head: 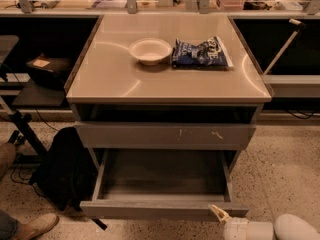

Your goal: Close middle drawer

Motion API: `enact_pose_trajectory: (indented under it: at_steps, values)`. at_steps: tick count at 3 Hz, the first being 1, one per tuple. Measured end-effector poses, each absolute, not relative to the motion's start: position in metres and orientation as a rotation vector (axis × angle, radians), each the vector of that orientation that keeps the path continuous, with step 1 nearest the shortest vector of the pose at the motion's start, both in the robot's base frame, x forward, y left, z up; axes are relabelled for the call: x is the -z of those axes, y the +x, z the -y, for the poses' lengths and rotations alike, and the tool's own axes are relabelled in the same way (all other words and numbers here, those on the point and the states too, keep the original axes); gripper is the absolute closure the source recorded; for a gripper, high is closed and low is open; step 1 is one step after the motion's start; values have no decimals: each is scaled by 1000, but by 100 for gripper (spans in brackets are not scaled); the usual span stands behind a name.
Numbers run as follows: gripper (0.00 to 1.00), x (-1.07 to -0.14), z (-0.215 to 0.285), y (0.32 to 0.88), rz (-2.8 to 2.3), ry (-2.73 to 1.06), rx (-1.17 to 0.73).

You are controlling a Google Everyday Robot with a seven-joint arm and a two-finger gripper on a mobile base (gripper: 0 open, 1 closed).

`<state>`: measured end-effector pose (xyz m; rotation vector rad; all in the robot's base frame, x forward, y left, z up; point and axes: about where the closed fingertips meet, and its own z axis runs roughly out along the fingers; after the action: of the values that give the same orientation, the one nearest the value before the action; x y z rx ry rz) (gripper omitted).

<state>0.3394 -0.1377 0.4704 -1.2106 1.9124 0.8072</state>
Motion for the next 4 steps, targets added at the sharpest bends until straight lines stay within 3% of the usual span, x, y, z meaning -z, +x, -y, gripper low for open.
enact_pose_trajectory:
  at_steps: [1, 2, 3, 4]
  values:
    - [0, -469, 134, 300, -1912, -1196, -823]
    - [0, -438, 131, 273, -1935, -1131, -966]
    - [0, -393, 124, 302, -1908, -1044, -1127]
    - [0, -382, 124, 350, -1883, -1001, -1144]
